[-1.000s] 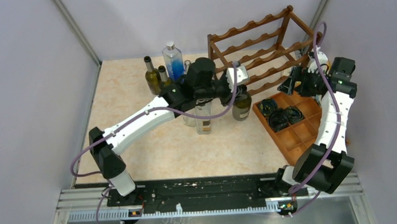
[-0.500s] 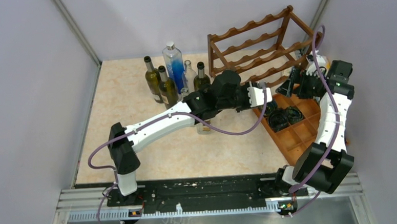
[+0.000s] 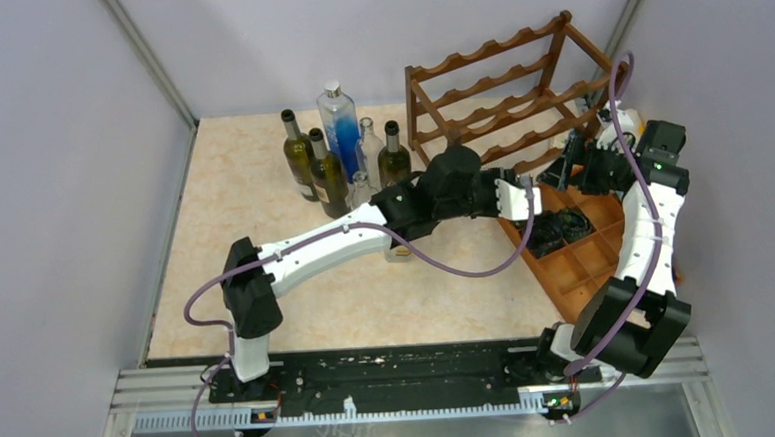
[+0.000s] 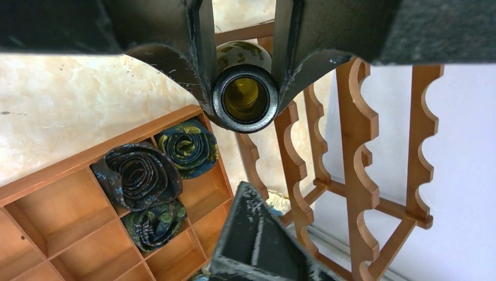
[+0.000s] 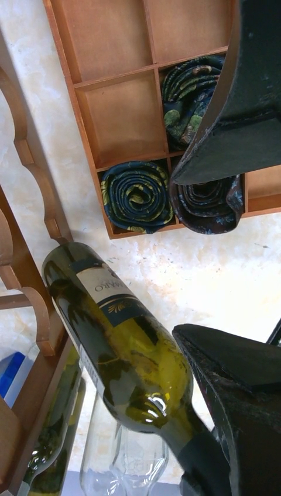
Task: Put the wine bottle on the wine rack
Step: Place the wine bottle in the wine rack.
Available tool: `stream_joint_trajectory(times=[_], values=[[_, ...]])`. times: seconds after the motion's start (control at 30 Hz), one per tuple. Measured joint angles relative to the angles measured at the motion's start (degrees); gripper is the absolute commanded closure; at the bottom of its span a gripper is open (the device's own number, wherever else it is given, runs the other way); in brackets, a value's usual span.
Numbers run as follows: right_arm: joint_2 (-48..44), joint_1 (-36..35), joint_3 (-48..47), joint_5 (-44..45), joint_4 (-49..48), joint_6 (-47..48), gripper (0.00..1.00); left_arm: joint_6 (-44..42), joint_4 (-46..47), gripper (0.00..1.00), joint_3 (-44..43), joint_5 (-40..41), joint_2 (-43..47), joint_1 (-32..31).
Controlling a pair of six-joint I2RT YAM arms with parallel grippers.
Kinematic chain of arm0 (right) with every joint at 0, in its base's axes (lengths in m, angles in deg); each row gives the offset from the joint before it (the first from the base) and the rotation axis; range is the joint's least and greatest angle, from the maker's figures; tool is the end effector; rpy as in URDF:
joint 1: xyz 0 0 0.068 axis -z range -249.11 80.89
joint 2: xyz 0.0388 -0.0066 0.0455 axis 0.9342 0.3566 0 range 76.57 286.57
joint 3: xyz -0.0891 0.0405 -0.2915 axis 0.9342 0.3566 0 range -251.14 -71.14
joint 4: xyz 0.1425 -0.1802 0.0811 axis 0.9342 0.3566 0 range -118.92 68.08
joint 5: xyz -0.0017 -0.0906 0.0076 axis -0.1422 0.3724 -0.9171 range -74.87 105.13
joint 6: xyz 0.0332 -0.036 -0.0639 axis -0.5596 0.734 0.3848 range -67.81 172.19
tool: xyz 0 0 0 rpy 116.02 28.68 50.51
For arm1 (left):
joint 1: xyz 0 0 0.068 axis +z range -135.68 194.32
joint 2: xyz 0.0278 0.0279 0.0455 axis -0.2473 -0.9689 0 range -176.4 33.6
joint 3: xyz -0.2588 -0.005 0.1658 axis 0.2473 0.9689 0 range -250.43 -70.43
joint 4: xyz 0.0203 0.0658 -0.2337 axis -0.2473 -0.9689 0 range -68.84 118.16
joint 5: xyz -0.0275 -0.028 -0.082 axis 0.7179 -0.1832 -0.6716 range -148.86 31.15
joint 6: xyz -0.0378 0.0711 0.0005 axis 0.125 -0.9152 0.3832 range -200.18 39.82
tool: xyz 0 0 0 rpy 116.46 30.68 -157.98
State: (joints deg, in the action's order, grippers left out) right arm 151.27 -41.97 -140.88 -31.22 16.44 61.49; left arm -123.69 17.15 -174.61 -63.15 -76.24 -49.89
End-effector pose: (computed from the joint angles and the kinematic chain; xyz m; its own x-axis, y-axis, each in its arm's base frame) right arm 0.2446 -0.0687 0.3489 -0.6604 0.2132 -0.7200 -0.2056 0.8708 0.4465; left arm 0.2083 -0.4433 0.3915 0.5492 0.4415 -0.7096 0.7598 0.0898 0.6439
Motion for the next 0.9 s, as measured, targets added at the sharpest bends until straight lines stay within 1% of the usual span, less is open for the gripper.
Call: stream_joint_trajectory(times=[0.13,0.33,0.57,0.9], values=[[0.00,0.00,0.00,0.02,0.02,0.04,0.13,-2.95,3.10,1.00,2.62,1.92,-0.20,-1.44],[0.09,0.00,0.11,-0.02,-0.22,0.04,0.13,-7.41,9.64,1.00,10.05,7.34,-0.20,-3.89],[0.94,0.00,1.11,-0.07,-1.25,0.07,0.13,-10.51,16.63,1.00,15.52,11.96,-0.20,-5.99],[1.31,0.00,1.51,-0.07,-1.33,0.50,0.13,-13.97,23.10,1.00,19.21,17.00,-0.20,-8.35]])
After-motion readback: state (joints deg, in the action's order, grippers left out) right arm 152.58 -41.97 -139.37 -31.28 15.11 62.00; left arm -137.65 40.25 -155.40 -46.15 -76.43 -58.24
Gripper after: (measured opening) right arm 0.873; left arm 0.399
